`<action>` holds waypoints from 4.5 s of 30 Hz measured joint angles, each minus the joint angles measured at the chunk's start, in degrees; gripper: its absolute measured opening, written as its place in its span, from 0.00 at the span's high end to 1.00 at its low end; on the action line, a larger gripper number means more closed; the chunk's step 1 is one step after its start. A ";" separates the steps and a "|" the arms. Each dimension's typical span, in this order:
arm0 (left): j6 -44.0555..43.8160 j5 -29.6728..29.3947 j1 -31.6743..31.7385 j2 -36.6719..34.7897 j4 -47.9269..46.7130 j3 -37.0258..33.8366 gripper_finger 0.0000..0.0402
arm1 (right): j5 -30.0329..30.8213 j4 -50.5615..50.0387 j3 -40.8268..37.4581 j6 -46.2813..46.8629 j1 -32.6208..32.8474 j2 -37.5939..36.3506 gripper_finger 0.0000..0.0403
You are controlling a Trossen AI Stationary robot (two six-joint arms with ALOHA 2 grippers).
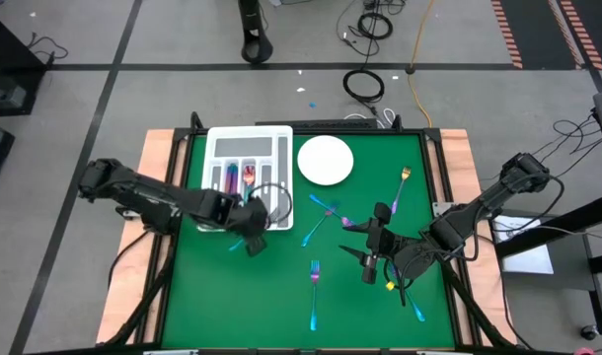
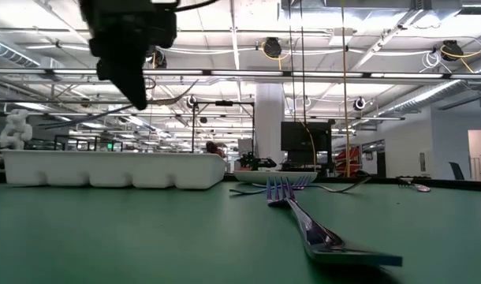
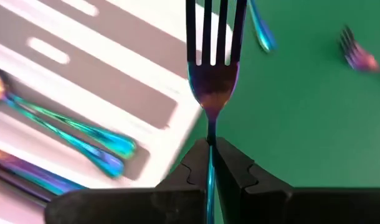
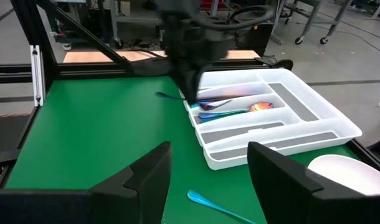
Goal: Sort silverware
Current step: Put the blue fork into the silverware tray
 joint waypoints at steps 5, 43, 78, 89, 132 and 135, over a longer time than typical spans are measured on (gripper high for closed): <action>0.23 -0.05 6.17 0.00 -0.08 1.43 0.97 | 0.00 -0.02 -0.02 -0.09 0.00 0.00 0.51; -5.33 2.56 46.97 -0.79 -22.18 -2.40 0.97 | -0.04 -9.18 -0.02 -0.66 0.00 0.00 0.51; -7.49 6.06 48.08 -0.76 -13.14 -12.42 0.96 | -0.02 -9.40 -0.02 -0.85 -0.92 -0.02 0.51; -7.27 6.23 48.04 -0.76 -13.01 -12.43 0.72 | -0.01 -9.40 -0.02 -0.85 -0.92 -0.02 0.51; -10.51 13.35 3.26 1.51 29.74 -3.48 0.62 | -0.02 -10.78 -0.02 -0.63 -0.94 -0.02 0.51; -10.47 11.98 1.09 3.97 35.06 -3.48 0.62 | -0.01 -10.89 -0.02 -0.11 -0.93 -0.04 0.51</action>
